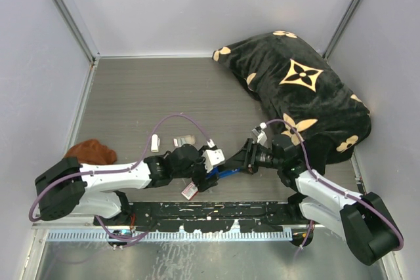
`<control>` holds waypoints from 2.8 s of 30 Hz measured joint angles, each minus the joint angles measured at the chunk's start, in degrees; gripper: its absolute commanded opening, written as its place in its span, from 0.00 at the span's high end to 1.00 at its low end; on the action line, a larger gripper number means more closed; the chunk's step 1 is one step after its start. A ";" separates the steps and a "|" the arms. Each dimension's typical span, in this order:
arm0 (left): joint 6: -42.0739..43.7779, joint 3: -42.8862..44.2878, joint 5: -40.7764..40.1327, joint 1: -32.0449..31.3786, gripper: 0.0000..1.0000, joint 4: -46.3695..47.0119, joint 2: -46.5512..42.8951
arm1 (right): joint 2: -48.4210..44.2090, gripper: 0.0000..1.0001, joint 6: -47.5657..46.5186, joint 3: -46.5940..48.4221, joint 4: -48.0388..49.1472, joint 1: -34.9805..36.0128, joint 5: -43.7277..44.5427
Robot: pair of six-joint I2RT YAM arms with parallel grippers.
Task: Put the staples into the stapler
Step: Close the stapler at the center of the board, then place the stapler at the center of the board, then reset both arms
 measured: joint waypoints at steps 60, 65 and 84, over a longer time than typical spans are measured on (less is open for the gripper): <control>-20.48 -4.24 -12.00 32.06 0.02 -8.26 -20.22 | 16.94 0.00 -16.44 11.23 1.60 0.61 25.35; -24.61 -3.89 -10.16 42.60 0.02 -10.08 -17.84 | 14.40 0.00 -26.08 17.44 -12.94 0.61 34.69; -25.75 -5.16 -19.23 64.61 0.02 -6.80 -20.72 | -1.22 0.00 -45.07 32.26 -32.70 -12.39 57.99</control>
